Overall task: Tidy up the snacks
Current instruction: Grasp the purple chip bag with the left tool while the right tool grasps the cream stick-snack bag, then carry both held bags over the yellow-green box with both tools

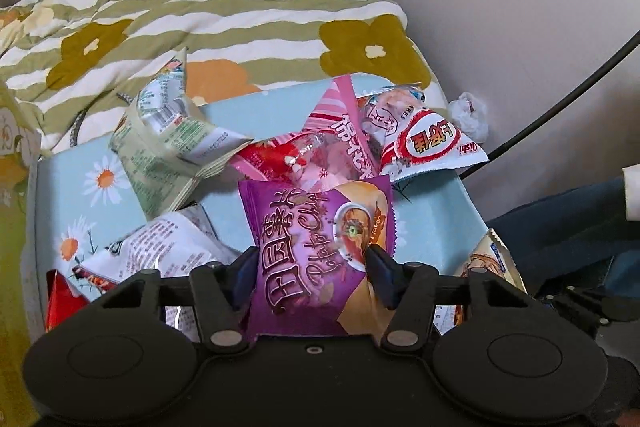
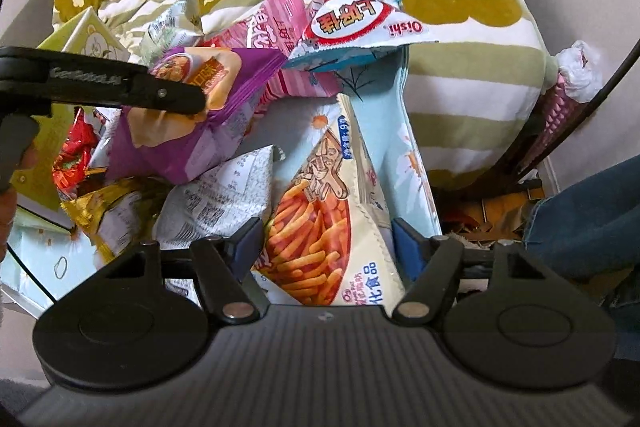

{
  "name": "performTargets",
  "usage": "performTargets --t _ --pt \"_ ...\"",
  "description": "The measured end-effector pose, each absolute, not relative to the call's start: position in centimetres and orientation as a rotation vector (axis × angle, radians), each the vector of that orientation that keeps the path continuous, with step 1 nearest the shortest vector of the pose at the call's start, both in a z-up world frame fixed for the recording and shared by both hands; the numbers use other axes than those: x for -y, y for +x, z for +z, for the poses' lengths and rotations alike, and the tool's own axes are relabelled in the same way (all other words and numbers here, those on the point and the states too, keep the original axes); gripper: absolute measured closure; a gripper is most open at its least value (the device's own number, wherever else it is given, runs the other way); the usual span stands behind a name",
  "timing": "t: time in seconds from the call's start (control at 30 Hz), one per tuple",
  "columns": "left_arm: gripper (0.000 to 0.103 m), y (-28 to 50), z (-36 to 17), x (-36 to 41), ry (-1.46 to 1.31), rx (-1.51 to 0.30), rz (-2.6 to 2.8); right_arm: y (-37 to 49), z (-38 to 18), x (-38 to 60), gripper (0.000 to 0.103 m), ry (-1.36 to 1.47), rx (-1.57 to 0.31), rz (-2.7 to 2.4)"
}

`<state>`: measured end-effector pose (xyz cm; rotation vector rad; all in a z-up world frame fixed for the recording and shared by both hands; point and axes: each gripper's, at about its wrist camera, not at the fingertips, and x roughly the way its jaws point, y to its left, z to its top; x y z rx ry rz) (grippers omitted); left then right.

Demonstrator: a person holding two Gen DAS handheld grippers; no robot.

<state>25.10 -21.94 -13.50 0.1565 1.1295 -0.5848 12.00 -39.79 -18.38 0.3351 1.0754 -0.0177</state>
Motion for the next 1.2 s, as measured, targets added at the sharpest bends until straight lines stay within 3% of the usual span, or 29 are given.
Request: performTargets --t 0.33,0.87,1.2 --pt "0.044 24.2 -12.6 21.1 0.137 -1.097 -0.585 12.2 -19.4 39.9 0.018 0.385 -1.096 0.016" --pt "0.046 22.6 -10.0 20.4 0.121 -1.021 -0.592 10.6 -16.8 39.8 0.044 0.344 -1.033 -0.030" --pt "0.046 21.2 -6.8 20.0 0.088 -0.951 -0.589 9.4 -13.4 40.4 0.045 0.299 -0.958 -0.048"
